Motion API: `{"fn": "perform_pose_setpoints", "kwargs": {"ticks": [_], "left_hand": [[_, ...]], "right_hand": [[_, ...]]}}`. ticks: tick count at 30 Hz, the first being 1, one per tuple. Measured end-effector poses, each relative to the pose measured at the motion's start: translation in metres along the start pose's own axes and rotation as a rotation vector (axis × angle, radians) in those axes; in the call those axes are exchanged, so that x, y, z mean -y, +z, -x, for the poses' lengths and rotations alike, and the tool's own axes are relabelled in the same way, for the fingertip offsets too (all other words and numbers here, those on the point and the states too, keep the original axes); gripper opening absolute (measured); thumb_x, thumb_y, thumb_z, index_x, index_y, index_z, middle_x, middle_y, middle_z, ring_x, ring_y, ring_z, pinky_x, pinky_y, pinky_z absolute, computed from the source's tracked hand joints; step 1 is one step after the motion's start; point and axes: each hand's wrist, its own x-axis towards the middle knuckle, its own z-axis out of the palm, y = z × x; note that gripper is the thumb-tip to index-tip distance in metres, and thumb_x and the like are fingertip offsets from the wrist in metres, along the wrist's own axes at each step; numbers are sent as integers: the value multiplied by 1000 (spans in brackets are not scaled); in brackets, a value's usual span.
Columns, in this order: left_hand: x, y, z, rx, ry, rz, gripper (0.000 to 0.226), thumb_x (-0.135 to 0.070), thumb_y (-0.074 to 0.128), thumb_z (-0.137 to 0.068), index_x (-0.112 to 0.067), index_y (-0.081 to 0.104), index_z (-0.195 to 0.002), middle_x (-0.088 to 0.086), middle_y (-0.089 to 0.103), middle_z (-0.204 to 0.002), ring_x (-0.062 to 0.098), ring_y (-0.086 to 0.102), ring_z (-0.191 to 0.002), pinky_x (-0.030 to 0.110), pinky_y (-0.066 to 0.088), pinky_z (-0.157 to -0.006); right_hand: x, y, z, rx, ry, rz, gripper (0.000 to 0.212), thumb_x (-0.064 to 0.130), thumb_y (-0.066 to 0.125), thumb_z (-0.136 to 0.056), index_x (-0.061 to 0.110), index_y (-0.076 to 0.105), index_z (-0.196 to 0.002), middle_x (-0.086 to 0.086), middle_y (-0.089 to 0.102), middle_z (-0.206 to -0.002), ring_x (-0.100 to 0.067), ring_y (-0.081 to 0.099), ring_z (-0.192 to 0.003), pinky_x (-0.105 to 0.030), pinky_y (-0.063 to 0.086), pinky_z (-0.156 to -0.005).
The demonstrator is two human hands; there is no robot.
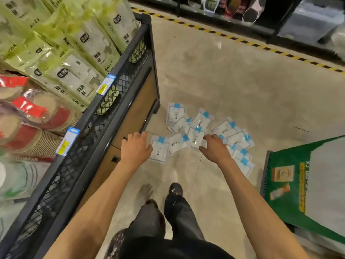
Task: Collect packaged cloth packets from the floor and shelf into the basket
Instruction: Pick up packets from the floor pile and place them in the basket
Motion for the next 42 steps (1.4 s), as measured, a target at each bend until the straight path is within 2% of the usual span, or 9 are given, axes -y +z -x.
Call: {"fn": "perform_pose_setpoints", "kwargs": {"ticks": [5, 10, 14, 18, 29, 36, 39, 42], "left_hand": [[8, 37, -65, 56, 0, 49, 53, -42, 52, -98, -14, 44, -142, 14, 57, -130, 35, 52, -120, 48, 43, -92], [20, 121, -138, 136, -11, 72, 49, -43, 49, -99, -14, 46, -139, 13, 58, -128, 33, 52, -117, 45, 43, -91], [33, 209, -203, 198, -20, 138, 51, -42, 50, -99, -16, 43, -142, 13, 56, -130, 32, 53, -120, 43, 45, -92], [51, 313, -259, 238, -53, 150, 52, -43, 49, -100, -16, 41, -144, 16, 50, -139, 35, 49, -126, 45, 42, -102], [110, 567, -375, 237, -84, 75, 54, -53, 46, -100, -14, 43, -137, 14, 52, -132, 34, 49, -122, 47, 42, -96], [119, 661, -416, 210, -208, 172, 74, -67, 61, -86, -11, 42, -130, 13, 51, -126, 31, 55, -111, 44, 48, -83], [117, 677, -418, 184, -281, 254, 85, -71, 70, -75, -10, 41, -127, 12, 49, -121, 30, 56, -105, 41, 49, -76], [116, 683, -422, 142, -322, 330, 87, -70, 77, -68, -11, 41, -120, 10, 51, -112, 25, 56, -94, 40, 54, -72]], "right_hand": [[-1, 36, -66, 55, 66, -76, 55, 36, 55, -98, 10, 40, -145, -17, 42, -143, -36, 41, -131, -47, 39, -106], [-4, 105, -145, 102, 112, -160, 56, 37, 54, -99, 11, 39, -146, -17, 42, -143, -35, 41, -131, -44, 41, -105], [-23, 179, -220, 91, 180, -199, 55, 37, 55, -99, 9, 41, -145, -19, 46, -138, -38, 44, -128, -44, 42, -103], [-50, 265, -291, 57, 272, -246, 54, 39, 55, -99, 4, 44, -139, -22, 49, -132, -40, 48, -124, -44, 45, -100], [-102, 495, -456, 26, 442, -320, 60, 41, 53, -99, 1, 39, -141, -24, 46, -136, -42, 45, -126, -44, 39, -101], [-106, 563, -516, -117, 683, -513, 79, 55, 65, -88, -4, 40, -134, -22, 46, -135, -38, 46, -127, -43, 42, -99], [-100, 575, -530, -229, 802, -617, 89, 60, 72, -80, -3, 38, -133, -20, 48, -133, -37, 50, -125, -45, 46, -95], [-94, 579, -536, -306, 903, -693, 93, 59, 79, -72, -1, 39, -132, -16, 49, -130, -36, 51, -123, -46, 47, -92]]}}
